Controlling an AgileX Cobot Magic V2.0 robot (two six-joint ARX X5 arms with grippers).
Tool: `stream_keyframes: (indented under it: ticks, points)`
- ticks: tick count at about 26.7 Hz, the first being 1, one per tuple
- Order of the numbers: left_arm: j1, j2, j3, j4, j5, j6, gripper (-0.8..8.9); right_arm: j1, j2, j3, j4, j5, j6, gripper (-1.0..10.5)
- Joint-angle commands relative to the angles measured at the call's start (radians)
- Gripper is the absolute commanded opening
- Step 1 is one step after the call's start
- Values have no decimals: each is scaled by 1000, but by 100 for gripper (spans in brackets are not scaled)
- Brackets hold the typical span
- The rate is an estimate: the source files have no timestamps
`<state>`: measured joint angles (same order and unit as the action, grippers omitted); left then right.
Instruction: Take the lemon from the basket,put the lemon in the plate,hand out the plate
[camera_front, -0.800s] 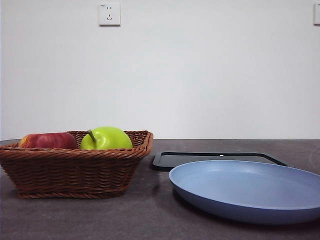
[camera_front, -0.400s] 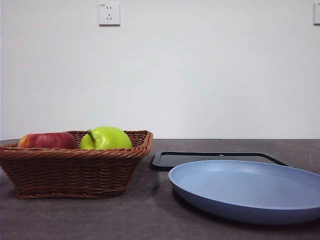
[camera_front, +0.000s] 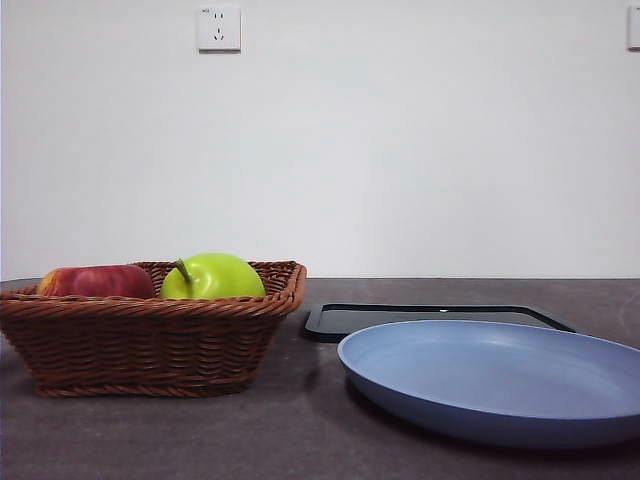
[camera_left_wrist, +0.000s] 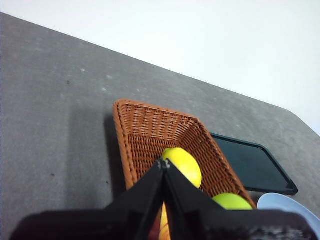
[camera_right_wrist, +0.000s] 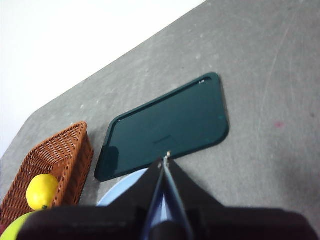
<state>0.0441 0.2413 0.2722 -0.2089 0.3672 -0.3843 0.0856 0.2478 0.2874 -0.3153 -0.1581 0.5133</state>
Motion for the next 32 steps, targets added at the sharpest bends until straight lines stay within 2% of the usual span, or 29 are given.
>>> stream_keyframes:
  ticks: [1, 6, 12, 14, 18, 23, 26, 27, 30, 32]
  points:
    - [3, 87, 81, -6, 11, 53, 6, 1, 56, 92, -33, 0, -80, 3]
    - [1, 248, 231, -52, 67, 125, 6, 1, 188, 256, -138, -1, -183, 3]
    - [-6, 460, 409, -145, 239, 183, 6, 1, 358, 433, -297, -2, -299, 4]
    - [-20, 525, 468, -200, 268, 215, 6, 1, 411, 475, -346, -2, -338, 4]
    - [-69, 631, 572, -315, 259, 309, 6, 1, 528, 544, -451, -81, -412, 3]
    - [-153, 717, 659, -416, 214, 341, 6, 2, 669, 558, -541, -169, -455, 14]
    - [-212, 728, 665, -410, 209, 340, 21, 3, 785, 558, -595, -183, -455, 85]
    - [-224, 728, 665, -406, 209, 340, 70, 3, 819, 558, -602, -183, -455, 129]
    - [-252, 728, 665, -397, 162, 327, 317, 3, 913, 558, -593, -179, -451, 284]
    - [-267, 728, 665, -400, 114, 303, 391, 3, 972, 558, -567, -175, -451, 321]
